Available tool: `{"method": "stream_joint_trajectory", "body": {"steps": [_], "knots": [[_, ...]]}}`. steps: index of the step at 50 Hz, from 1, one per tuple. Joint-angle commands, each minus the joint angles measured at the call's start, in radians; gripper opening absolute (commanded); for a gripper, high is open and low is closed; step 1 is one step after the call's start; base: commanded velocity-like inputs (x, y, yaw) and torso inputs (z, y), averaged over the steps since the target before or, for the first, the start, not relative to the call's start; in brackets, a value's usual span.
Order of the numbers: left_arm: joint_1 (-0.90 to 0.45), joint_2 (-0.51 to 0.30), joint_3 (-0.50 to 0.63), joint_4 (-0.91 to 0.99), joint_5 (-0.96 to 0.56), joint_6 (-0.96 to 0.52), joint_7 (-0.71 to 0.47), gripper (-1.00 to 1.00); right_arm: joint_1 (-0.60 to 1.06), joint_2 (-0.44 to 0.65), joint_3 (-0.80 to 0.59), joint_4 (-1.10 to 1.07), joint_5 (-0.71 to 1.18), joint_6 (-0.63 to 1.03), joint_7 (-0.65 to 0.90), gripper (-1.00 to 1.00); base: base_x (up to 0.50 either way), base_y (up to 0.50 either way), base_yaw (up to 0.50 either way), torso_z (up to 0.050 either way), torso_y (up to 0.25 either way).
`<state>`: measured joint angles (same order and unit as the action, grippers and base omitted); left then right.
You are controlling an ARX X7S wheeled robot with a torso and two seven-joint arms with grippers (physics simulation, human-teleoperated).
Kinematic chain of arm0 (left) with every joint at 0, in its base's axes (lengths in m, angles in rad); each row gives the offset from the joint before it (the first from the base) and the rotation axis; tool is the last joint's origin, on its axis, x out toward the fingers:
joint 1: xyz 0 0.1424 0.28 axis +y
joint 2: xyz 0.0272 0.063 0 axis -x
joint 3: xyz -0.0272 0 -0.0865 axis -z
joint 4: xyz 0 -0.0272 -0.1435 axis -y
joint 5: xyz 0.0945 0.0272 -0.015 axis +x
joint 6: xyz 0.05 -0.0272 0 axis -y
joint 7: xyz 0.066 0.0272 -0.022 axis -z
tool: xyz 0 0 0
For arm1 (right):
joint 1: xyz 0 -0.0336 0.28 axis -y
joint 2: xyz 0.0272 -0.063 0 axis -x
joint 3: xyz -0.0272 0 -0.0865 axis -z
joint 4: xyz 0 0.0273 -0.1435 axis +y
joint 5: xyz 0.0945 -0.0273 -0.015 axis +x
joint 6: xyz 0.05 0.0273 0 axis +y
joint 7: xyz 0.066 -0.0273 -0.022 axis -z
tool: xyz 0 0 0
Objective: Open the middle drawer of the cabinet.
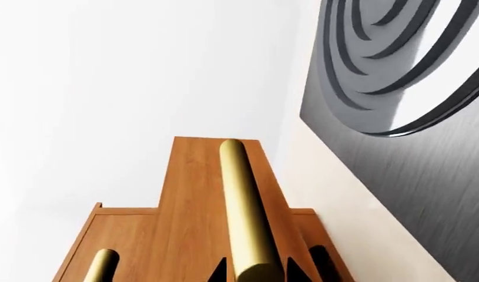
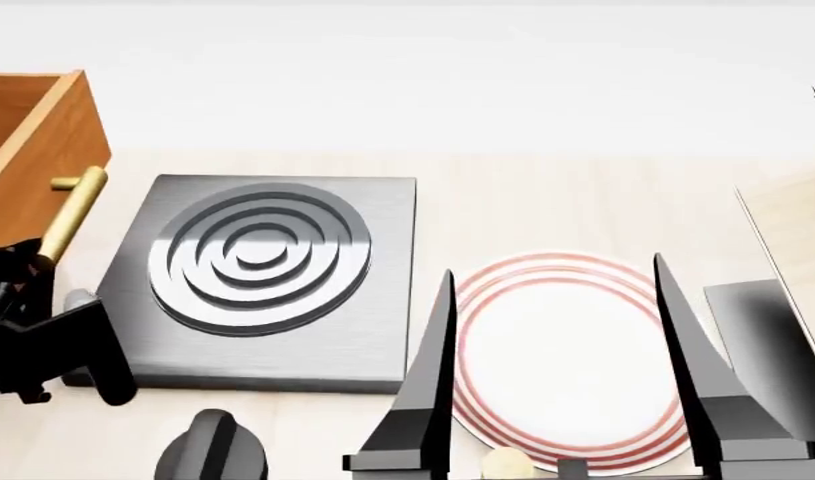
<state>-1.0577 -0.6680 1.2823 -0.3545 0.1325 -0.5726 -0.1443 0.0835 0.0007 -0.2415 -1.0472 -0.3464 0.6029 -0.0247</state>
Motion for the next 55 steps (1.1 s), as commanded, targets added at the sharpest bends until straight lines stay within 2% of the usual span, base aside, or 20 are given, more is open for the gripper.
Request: {"method": "stream_joint_trajectory", "body": {"steps": [1,28,29,45,55], "knots": [[-0.049,-0.027,-0.036,0.128,0.197,-0.051,-0.095,-1.0,-0.001,0.001,0.005,0.0,0.003,-0.001,-0.001,1.0,0.0,0.0,0.0,0.0,0.01],[-0.038,-0.015,-0.03,0.106,0.202,-0.04,-0.102,-1.0,-0.007,0.001,0.001,0.0,0.001,-0.002,-0.002,1.0,0.0,0.0,0.0,0.002,0.008],[-0.039,-0.015,-0.031,0.107,0.202,-0.041,-0.103,1.0,-0.006,0.001,0.0,0.0,0.001,-0.002,-0.002,1.0,0.0,0.0,0.0,0.0,0.009],[-0.018,-0.044,-0.042,0.187,0.182,-0.057,-0.076,1.0,-0.002,0.001,-0.006,0.0,-0.001,0.0,-0.002,1.0,0.0,0.0,0.0,0.001,0.003],[0.015,-0.081,0.0,0.291,0.148,-0.049,0.034,1.0,-0.003,0.001,-0.004,0.0,0.001,-0.004,-0.001,1.0,0.0,0.0,0.0,0.0,0.002]]}}
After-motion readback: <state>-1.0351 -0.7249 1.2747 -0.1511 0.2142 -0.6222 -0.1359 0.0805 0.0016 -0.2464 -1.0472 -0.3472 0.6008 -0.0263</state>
